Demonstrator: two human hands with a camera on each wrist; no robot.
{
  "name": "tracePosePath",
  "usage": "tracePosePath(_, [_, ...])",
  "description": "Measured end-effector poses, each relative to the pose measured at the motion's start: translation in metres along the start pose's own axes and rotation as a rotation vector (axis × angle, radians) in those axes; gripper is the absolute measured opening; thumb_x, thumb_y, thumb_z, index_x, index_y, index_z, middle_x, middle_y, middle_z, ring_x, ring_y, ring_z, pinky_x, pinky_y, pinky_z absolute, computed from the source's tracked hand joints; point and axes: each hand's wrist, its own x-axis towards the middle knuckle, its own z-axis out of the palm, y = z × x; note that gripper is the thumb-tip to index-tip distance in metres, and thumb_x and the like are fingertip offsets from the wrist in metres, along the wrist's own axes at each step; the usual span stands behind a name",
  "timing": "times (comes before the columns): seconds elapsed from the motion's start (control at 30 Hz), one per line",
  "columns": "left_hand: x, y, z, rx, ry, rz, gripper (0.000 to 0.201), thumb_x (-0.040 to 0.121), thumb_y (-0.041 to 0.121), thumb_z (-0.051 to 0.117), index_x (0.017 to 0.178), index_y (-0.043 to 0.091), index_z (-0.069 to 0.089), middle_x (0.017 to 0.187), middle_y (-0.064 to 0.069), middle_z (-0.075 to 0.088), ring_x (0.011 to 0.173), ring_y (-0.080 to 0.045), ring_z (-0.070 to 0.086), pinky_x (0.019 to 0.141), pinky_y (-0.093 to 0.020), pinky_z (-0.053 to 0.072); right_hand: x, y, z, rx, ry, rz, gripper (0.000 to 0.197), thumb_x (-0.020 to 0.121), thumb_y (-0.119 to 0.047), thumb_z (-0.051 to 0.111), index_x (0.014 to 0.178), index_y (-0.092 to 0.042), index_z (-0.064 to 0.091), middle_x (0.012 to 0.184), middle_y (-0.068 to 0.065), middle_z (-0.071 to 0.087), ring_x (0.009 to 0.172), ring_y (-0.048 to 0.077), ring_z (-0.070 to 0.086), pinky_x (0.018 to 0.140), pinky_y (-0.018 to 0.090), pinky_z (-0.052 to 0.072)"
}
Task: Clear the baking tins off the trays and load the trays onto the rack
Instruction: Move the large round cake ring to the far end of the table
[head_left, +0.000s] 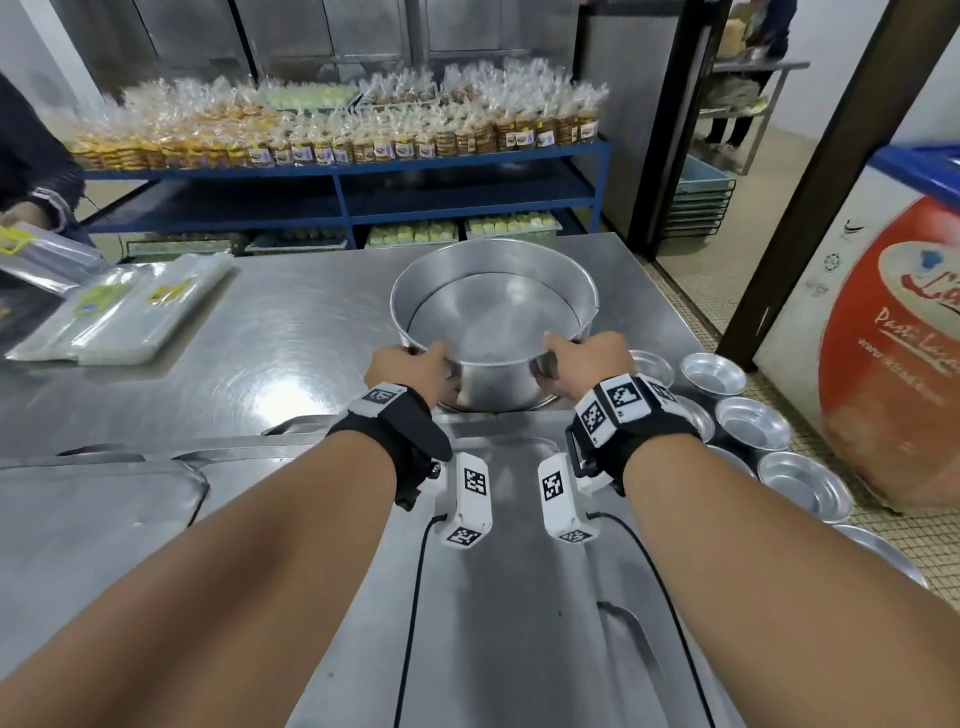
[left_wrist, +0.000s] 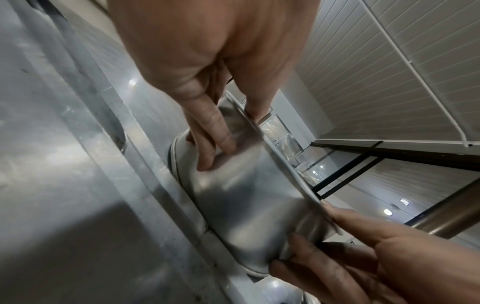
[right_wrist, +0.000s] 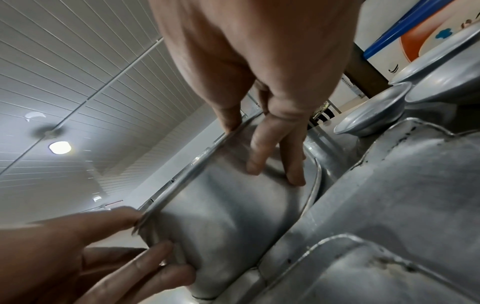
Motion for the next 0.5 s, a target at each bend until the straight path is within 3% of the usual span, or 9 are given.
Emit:
tracePosePath(0.03, [0.001, 0.001, 0.001, -0.009, -0.027, -0.01, 0.032, 0.082, 0.035, 0.068, 0.069, 0.005, 0.064, 0.064, -0.009, 0.058, 0.062, -0.026, 0.048, 0.06, -0.029, 0.042, -0.002, -0.002, -0.001, 0.013, 0.008, 0.002, 0.041, 0.075, -0.048, 0.072, 0.079, -0.008, 0.063, 0.087, 0.013, 0.071, 0.081, 0.03, 0.071, 0.069, 0.036, 0.061])
tracePosePath(0.1, [0.003, 0.003, 0.003, -0.059, -0.057, -0.027, 0.037, 0.081, 0.043, 0.068, 0.069, 0.008, 0.063, 0.073, -0.012, 0.066, 0.069, -0.028, 0.059, 0.069, -0.035, 0.054, -0.002, -0.004, -0.001, 0.041, -0.008, 0.037, 0.035, 0.08, -0.037, 0.075, 0.072, -0.007, 0.06, 0.069, 0.007, 0.066, 0.061, 0.022, 0.065, 0.045, 0.021, 0.053])
tracePosePath(0.13, [0.002, 0.004, 0.003, -0.086, -0.068, -0.033, 0.039, 0.078, 0.048, 0.068, 0.072, 0.009, 0.062, 0.08, -0.013, 0.069, 0.075, -0.028, 0.065, 0.076, -0.037, 0.059, -0.002, -0.007, -0.001, 0.05, -0.041, 0.063, 0.031, 0.079, -0.031, 0.077, 0.071, -0.007, 0.059, 0.066, 0.007, 0.065, 0.058, 0.021, 0.064, 0.042, 0.02, 0.05])
tracePosePath(0.2, [-0.002, 0.007, 0.003, -0.143, -0.108, -0.058, 0.041, 0.077, 0.051, 0.066, 0.08, 0.011, 0.059, 0.091, -0.014, 0.068, 0.089, -0.03, 0.071, 0.083, -0.043, 0.061, -0.006, -0.013, 0.001, 0.156, -0.099, 0.135, 0.023, 0.073, -0.021, 0.077, 0.079, -0.004, 0.062, 0.076, 0.013, 0.071, 0.067, 0.025, 0.069, 0.056, 0.031, 0.06])
tracePosePath(0.27, [-0.009, 0.01, 0.001, -0.178, -0.166, -0.069, 0.03, 0.084, 0.039, 0.066, 0.081, 0.011, 0.057, 0.092, -0.015, 0.065, 0.09, -0.032, 0.071, 0.083, -0.048, 0.061, -0.012, -0.016, 0.001, 0.151, -0.13, 0.141, 0.02, 0.074, -0.019, 0.076, 0.08, -0.005, 0.064, 0.086, 0.013, 0.072, 0.079, 0.029, 0.072, 0.071, 0.043, 0.062])
tracePosePath(0.33, [-0.019, 0.015, -0.007, -0.167, -0.231, -0.075, 0.019, 0.088, 0.024, 0.067, 0.081, 0.008, 0.059, 0.088, -0.014, 0.064, 0.079, -0.032, 0.068, 0.076, -0.045, 0.062, -0.024, -0.02, -0.001, 0.041, -0.173, 0.093, 0.022, 0.078, -0.025, 0.075, 0.076, -0.013, 0.057, 0.095, 0.013, 0.066, 0.088, 0.027, 0.069, 0.082, 0.045, 0.06])
tracePosePath(0.4, [-0.03, 0.022, -0.024, -0.163, -0.321, -0.096, 0.011, 0.086, 0.013, 0.069, 0.085, 0.003, 0.065, 0.078, -0.014, 0.059, 0.061, -0.028, 0.056, 0.062, -0.033, 0.055, -0.036, -0.024, -0.004, -0.045, -0.214, 0.071, 0.025, 0.077, -0.029, 0.076, 0.077, -0.017, 0.053, 0.102, 0.013, 0.063, 0.093, 0.028, 0.066, 0.087, 0.045, 0.059])
tracePosePath(0.5, [-0.048, 0.04, -0.059, -0.061, -0.371, -0.067, 0.009, 0.085, 0.012, 0.069, 0.086, 0.003, 0.067, 0.076, -0.016, 0.058, 0.057, -0.025, 0.047, 0.06, -0.033, 0.044, -0.06, -0.038, -0.006, -0.183, -0.239, 0.025, 0.028, 0.07, -0.031, 0.078, 0.078, -0.019, 0.054, 0.095, 0.009, 0.059, 0.085, 0.027, 0.059, 0.087, 0.039, 0.057])
